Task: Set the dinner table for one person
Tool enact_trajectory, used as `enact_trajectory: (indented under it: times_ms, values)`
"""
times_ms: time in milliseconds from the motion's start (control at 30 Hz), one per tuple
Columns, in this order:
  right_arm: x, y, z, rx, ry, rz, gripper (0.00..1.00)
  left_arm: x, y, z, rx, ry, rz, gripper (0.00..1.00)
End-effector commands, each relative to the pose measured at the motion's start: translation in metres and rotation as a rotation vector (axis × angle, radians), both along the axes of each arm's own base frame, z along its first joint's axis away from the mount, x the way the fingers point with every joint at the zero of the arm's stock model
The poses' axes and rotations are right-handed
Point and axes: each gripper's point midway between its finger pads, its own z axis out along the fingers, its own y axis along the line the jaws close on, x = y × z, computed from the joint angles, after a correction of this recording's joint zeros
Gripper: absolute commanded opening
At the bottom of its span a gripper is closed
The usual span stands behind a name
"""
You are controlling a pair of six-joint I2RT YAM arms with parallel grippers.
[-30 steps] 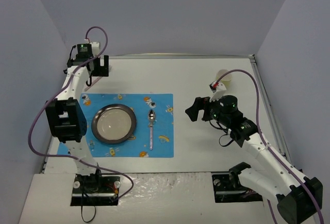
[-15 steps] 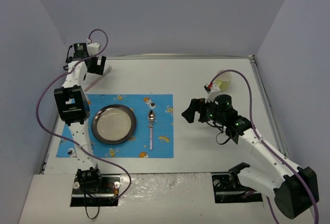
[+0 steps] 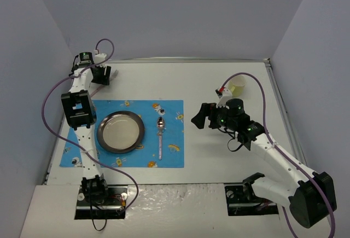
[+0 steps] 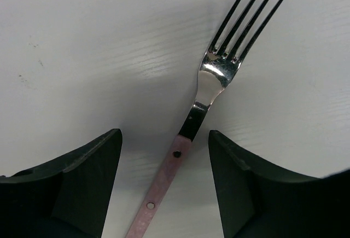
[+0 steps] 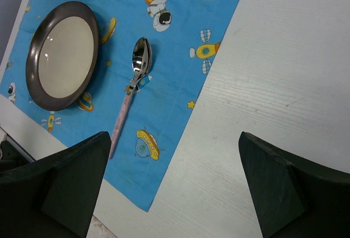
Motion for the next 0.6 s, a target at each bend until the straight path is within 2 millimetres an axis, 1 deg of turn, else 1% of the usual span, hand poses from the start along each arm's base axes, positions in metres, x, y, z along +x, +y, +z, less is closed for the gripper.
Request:
enact_trajectory:
  times_ms: [0,100,167,200,233,267,300,367,400,467,567]
  values:
    - [0.014,0.010,0.037,0.061,-0.105,0.003,1.00,-0.003,0.000,0.028,-0.014,-0.029,-0.002,0.52]
    - [0.013,0.009,0.038,0.063,-0.110,0.001,1.00,-0.012,-0.002,0.021,-0.032,0.001,-0.001,0.41]
    - [0.013,0.009,0.040,0.064,-0.116,0.001,1.00,-0.014,-0.002,0.026,-0.046,-0.004,0.004,0.30]
    - [0.013,0.009,0.040,0.064,-0.116,0.000,1.00,-0.016,-0.001,0.023,-0.048,0.006,0.007,0.29]
    - [0.012,0.009,0.042,0.065,-0.126,0.004,1.00,-0.017,-0.001,0.029,-0.056,-0.009,0.011,0.18]
    - [0.011,0.008,0.042,0.064,-0.129,0.004,1.00,-0.018,0.000,0.031,-0.060,-0.014,0.015,0.10]
    - [0.011,0.008,0.042,0.064,-0.129,0.003,1.00,-0.020,0.002,0.033,-0.063,-0.015,0.020,0.05]
    - [0.010,0.007,0.043,0.066,-0.133,0.005,1.00,-0.022,0.004,0.036,-0.071,-0.019,0.029,0.00]
    - [0.009,0.007,0.044,0.065,-0.137,0.006,1.00,-0.023,0.003,0.039,-0.081,-0.024,0.026,0.00]
    - [0.009,0.007,0.044,0.066,-0.142,0.007,1.00,-0.023,0.005,0.051,-0.094,-0.050,0.036,0.00]
    - [0.008,0.007,0.049,0.067,-0.159,0.011,1.00,-0.023,0.007,0.080,-0.092,-0.107,0.048,0.00]
